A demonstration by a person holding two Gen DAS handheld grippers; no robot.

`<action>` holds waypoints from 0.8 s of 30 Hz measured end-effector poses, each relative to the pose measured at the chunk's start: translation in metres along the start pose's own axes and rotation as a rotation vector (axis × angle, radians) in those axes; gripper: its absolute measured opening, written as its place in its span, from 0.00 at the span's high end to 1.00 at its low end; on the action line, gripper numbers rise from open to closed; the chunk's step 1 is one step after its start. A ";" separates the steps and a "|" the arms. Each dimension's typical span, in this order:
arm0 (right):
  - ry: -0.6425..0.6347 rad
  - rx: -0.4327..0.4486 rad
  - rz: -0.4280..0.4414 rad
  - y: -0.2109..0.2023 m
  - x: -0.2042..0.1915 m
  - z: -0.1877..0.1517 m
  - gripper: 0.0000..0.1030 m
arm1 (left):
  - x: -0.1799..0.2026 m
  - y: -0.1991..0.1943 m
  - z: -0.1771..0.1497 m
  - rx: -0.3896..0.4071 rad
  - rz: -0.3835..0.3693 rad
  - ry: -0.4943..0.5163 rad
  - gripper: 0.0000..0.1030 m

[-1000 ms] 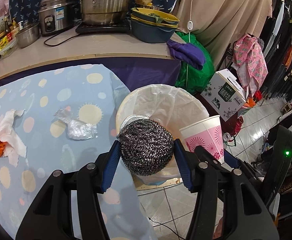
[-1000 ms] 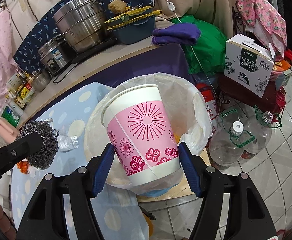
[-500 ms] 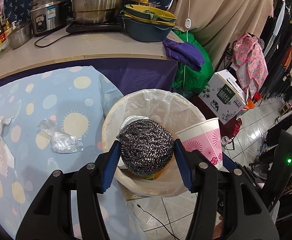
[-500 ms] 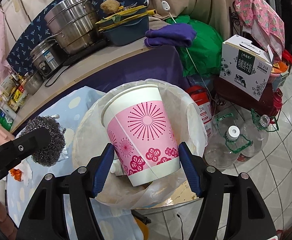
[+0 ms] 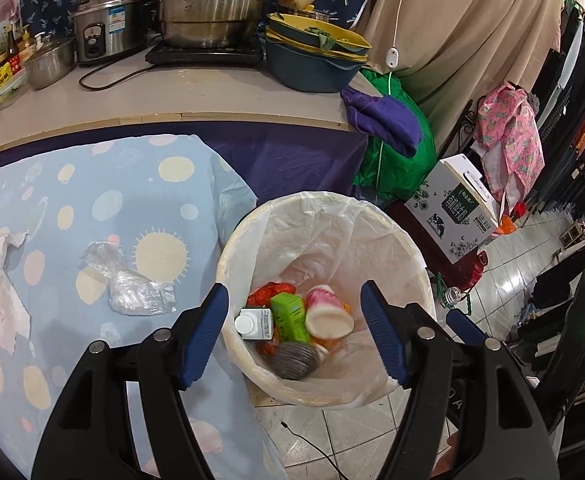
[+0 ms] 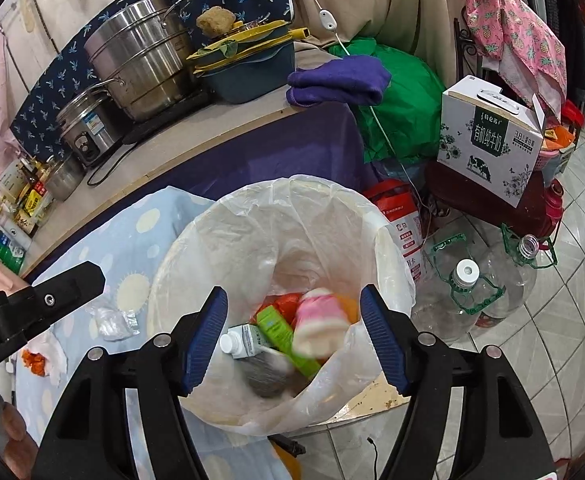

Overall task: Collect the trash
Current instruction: 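Open both tools to drop the scrubber and cup into the bin, then move both tools back toward the orange bag and tissue on the table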

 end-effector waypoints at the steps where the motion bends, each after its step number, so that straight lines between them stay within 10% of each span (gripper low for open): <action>1: -0.002 0.002 0.002 -0.001 -0.001 0.001 0.35 | -0.001 -0.001 0.000 0.001 -0.001 -0.003 0.37; 24: -0.107 0.021 0.069 -0.024 -0.067 -0.004 0.33 | -0.071 -0.041 -0.007 0.072 0.110 -0.103 0.37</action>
Point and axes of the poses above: each gripper's, at about its wrist camera, not at the fingertips, and y roughly the way its jaws point, x to its right, z to its top, the point moved 1 cm from there along y, roughly the way its jaws point, and after that the axes turned 7 degrees about -y, right-handed, at the moved point
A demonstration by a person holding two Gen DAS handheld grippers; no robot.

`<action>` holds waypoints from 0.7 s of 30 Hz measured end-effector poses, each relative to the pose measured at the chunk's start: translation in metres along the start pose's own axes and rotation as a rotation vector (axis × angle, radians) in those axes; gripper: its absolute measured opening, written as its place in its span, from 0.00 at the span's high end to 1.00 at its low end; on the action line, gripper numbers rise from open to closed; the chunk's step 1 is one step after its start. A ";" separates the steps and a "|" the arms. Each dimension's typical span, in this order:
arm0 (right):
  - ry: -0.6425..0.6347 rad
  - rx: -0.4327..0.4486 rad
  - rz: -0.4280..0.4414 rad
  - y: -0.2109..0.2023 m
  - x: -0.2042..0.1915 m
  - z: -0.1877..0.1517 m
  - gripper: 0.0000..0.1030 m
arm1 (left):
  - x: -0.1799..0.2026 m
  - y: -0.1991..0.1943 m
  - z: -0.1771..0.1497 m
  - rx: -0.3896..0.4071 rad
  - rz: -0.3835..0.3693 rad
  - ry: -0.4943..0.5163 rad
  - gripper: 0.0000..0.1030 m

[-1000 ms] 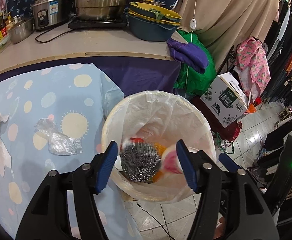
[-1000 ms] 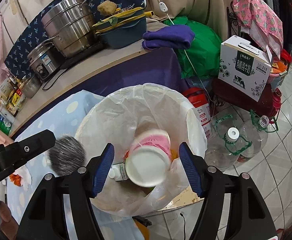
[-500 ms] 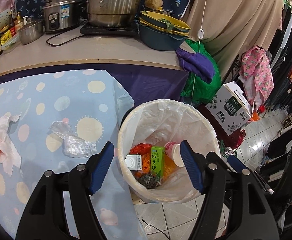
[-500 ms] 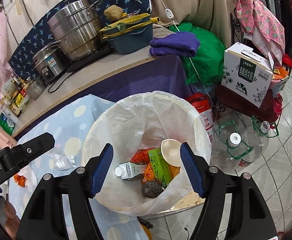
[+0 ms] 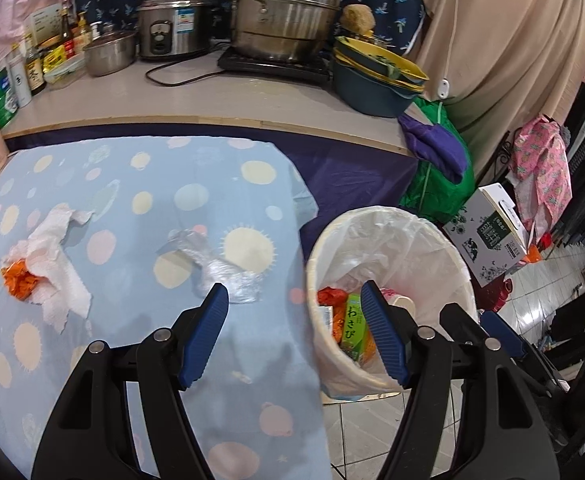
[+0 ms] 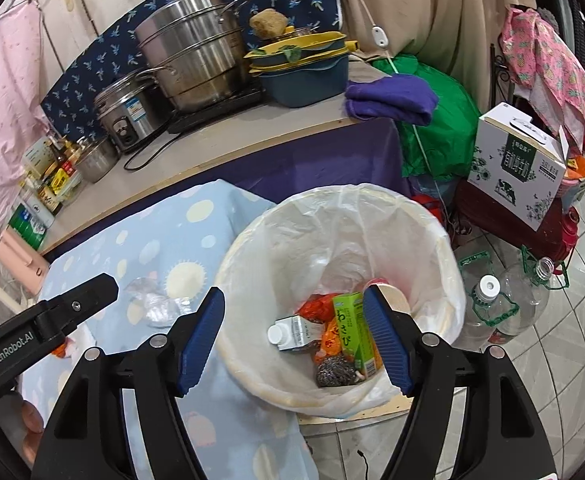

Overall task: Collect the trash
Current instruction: 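Move both tools back toward the orange bag and tissue on the table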

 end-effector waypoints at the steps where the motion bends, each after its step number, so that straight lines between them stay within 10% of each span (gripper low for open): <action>1: -0.008 -0.002 0.004 0.000 -0.005 0.000 0.33 | -0.005 -0.001 -0.001 0.001 0.004 -0.007 0.37; 21: -0.198 -0.067 0.109 0.021 -0.127 -0.015 0.33 | -0.133 -0.029 -0.012 0.019 0.197 -0.152 0.37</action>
Point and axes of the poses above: each gripper's, at about its wrist camera, not at the fingertips, and y roughly the way its jaws point, x to its right, z to its top, the point moved 1 cm from there along y, roughly the way its jaws point, and after that the axes turned 7 degrees about -y, right-handed, at the moved point
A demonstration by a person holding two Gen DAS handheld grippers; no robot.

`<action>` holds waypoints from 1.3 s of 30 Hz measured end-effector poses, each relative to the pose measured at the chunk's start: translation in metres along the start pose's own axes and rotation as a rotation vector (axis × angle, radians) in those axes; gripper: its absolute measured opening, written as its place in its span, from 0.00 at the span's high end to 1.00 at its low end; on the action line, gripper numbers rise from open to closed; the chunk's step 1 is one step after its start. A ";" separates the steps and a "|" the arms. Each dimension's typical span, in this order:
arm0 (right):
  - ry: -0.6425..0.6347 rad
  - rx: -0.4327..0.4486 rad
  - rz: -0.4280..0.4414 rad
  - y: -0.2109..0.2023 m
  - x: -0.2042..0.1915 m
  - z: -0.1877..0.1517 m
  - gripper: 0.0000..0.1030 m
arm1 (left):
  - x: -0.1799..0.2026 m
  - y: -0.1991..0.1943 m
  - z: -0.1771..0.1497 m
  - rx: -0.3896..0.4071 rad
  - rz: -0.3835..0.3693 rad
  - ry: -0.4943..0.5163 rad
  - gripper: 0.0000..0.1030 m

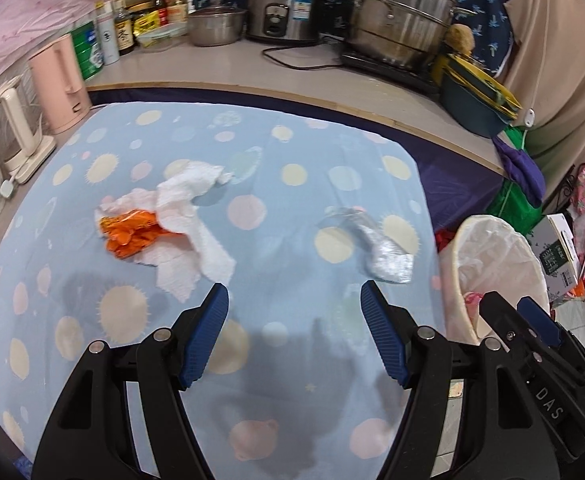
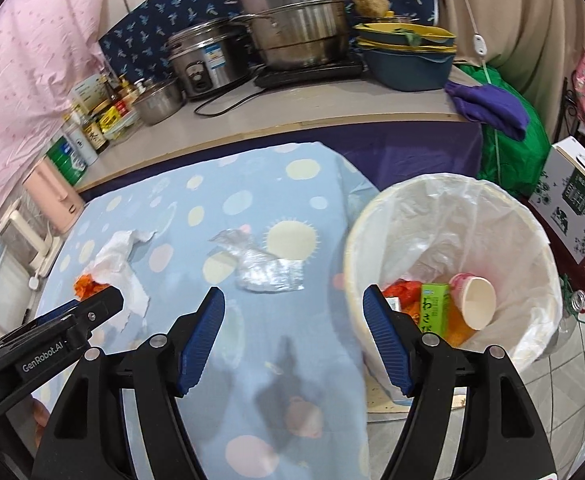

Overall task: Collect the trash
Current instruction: 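Move both tools back toward the orange bag and tissue on the table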

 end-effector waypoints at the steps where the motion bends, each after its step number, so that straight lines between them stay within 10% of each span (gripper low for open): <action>1: -0.011 -0.004 0.004 0.002 -0.007 0.000 0.33 | -0.005 0.000 0.000 0.000 0.004 -0.006 0.37; 27: -0.134 -0.100 0.043 0.066 -0.083 0.006 0.33 | -0.151 0.028 0.017 0.011 0.109 -0.236 0.24; 39: -0.130 -0.127 0.044 0.093 -0.086 0.016 0.33 | -0.153 0.056 0.038 0.035 0.065 -0.188 0.24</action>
Point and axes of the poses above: each gripper's, at about its wrist camera, not at the fingertips, and y roughly the way its jaws point, x to its right, z to its top, the point moved 1 cm from there along y, roughly the way its jaws point, and after that the axes turned 7 degrees about -y, right-handed, at the moved point
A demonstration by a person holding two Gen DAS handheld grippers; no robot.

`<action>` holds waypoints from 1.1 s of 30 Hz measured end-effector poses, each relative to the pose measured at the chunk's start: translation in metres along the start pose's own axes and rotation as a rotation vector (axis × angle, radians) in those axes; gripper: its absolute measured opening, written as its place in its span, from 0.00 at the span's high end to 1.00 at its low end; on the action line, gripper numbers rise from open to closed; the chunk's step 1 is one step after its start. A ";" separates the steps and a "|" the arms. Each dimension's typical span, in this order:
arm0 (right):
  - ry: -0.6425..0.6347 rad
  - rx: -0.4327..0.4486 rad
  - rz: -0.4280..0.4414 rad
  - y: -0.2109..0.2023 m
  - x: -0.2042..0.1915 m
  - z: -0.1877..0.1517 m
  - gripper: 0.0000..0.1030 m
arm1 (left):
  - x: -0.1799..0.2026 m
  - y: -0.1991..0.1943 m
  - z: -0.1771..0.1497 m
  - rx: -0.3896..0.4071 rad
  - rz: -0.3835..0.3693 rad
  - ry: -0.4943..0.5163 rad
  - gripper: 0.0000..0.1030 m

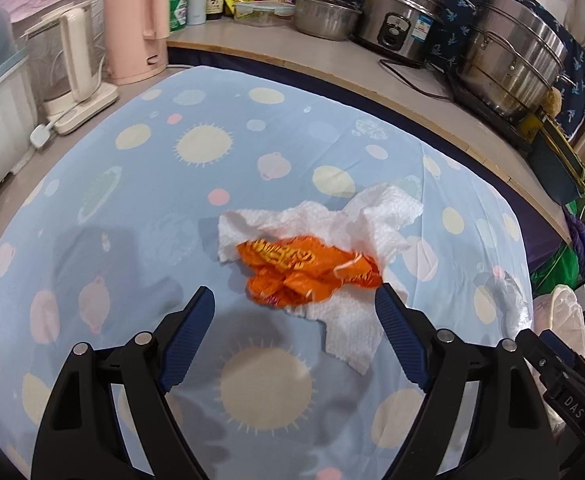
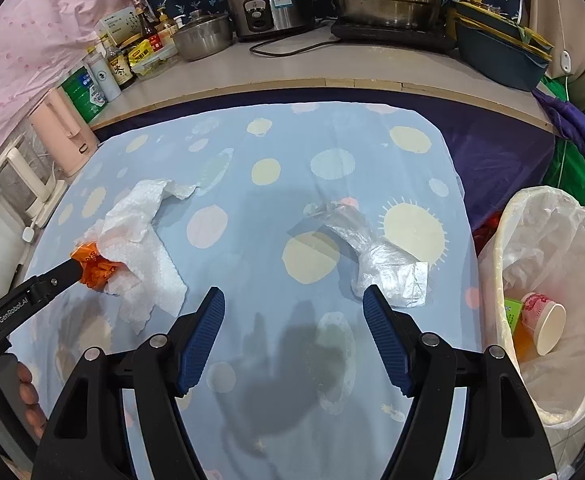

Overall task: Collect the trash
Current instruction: 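Lower the left tool onto the orange snack bag and close it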

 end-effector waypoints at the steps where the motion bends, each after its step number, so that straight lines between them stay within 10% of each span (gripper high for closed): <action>1: 0.002 -0.002 -0.001 0.002 0.001 0.001 0.33 | 0.001 0.003 0.002 0.001 -0.007 0.008 0.24; 12: 0.026 -0.025 -0.011 0.020 0.011 0.004 0.33 | 0.008 0.021 0.005 -0.031 -0.081 0.083 0.59; 33: 0.083 0.019 -0.045 0.026 0.045 0.020 0.33 | 0.013 -0.024 -0.030 -0.081 -0.140 0.070 0.65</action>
Point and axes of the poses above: each gripper's, at about its wrist camera, not at the fingertips, and y roughly the way its jaws point, x to its right, z to its top, the point moved 1 cm from there along y, roughly the way its jaws point, and after that the axes turned 7 degrees about -y, right-handed, at the moved point
